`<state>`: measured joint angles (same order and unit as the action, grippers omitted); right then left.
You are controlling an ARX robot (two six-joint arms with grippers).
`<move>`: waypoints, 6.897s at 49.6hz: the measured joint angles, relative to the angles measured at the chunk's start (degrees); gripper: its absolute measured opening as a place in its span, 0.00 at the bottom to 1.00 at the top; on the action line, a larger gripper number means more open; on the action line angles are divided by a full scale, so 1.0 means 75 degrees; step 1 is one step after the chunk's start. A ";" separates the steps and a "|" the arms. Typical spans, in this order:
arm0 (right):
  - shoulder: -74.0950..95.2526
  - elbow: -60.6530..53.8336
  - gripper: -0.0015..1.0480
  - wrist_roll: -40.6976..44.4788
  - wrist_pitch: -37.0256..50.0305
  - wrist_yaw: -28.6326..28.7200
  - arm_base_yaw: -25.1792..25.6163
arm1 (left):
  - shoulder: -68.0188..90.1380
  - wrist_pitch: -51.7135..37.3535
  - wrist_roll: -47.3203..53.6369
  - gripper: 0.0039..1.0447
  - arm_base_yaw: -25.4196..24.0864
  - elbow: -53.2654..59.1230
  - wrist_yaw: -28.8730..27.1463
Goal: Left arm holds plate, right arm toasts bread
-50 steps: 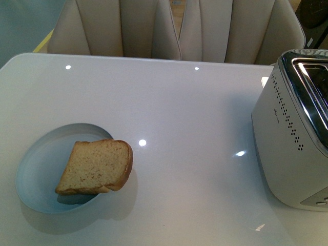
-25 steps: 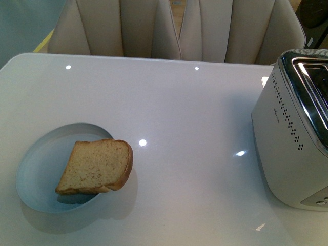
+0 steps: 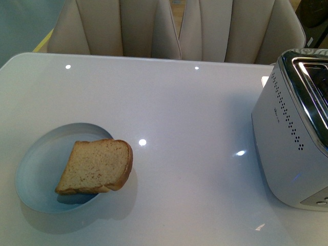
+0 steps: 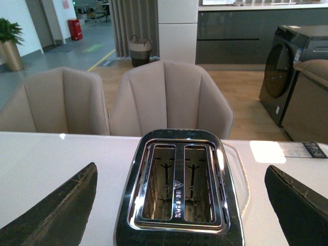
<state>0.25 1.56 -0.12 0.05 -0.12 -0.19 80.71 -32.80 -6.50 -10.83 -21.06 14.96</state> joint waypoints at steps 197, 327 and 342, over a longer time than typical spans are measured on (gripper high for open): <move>0.0000 0.0000 0.92 -0.0003 -0.0003 0.0003 0.0000 | 0.1291 0.5135 -0.4435 0.03 0.5071 -0.4403 -0.0169; 0.7475 0.2967 0.92 -0.6790 0.1641 0.1113 -0.0848 | 0.1291 0.5141 -0.4462 0.03 0.5071 -0.4412 -0.0172; 0.7522 0.2967 0.92 -0.7105 0.1693 0.1017 -0.1408 | 0.1291 0.5141 -0.4462 0.03 0.5071 -0.4412 -0.0175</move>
<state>56.66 23.81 -53.41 12.75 7.51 -10.74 90.39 5.76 -39.97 27.20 -54.15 13.65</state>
